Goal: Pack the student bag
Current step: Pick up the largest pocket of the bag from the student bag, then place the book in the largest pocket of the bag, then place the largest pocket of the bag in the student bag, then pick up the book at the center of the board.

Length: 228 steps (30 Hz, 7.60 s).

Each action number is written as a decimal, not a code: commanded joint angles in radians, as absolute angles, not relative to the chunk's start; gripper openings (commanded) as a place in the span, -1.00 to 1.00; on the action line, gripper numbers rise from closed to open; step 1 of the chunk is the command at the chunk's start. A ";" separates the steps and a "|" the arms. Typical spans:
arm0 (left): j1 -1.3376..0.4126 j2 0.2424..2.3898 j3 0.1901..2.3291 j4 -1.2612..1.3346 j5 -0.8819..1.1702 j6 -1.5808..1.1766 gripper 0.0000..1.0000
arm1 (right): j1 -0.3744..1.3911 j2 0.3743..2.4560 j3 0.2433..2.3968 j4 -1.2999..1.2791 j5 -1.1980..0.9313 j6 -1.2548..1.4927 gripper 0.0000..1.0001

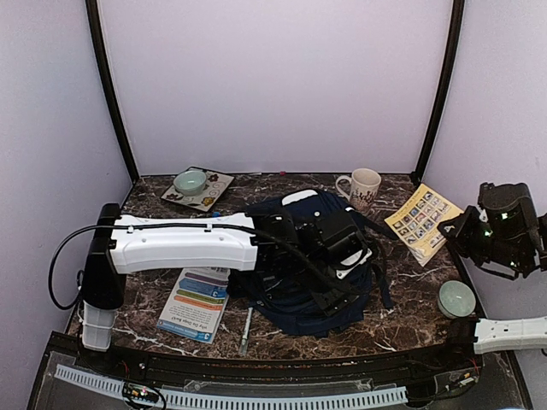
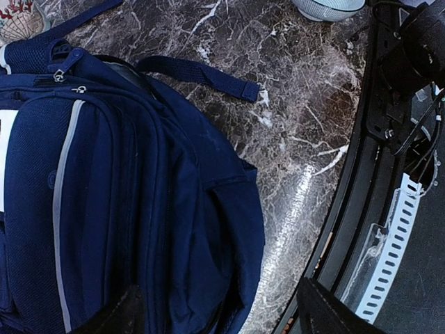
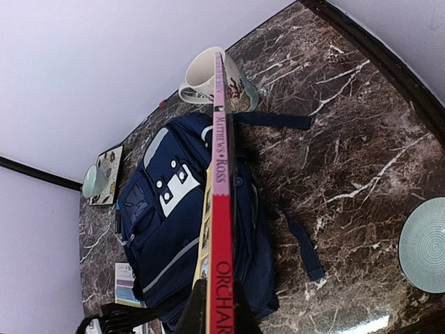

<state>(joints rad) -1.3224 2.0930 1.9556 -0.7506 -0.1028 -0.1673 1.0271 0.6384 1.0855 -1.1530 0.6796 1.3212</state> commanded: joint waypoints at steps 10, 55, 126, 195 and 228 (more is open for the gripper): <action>-1.341 2.195 2.047 -0.839 -0.267 -0.220 0.38 | 1.022 0.548 1.034 -1.129 0.588 1.350 -1.00; -1.195 2.079 2.296 -1.000 -0.443 -0.557 -1.00 | 1.022 0.687 0.947 -0.901 -0.040 1.242 -1.00; -1.099 1.947 2.252 -0.747 -0.249 -0.361 -1.00 | 0.718 1.348 0.766 0.447 -0.009 1.248 -1.00; -1.076 1.806 1.854 -1.109 -0.417 -0.552 0.88 | 0.713 0.727 0.732 -0.615 0.084 1.095 0.96; -1.133 1.898 1.318 -1.171 -0.222 -0.781 0.32 | 0.713 0.679 0.683 -0.623 0.089 1.147 0.94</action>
<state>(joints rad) -1.1213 1.8843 1.3376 -1.1847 -0.2165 -0.7677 0.7143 0.6945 0.6971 -0.6090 0.0639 1.1275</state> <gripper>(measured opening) 0.667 0.970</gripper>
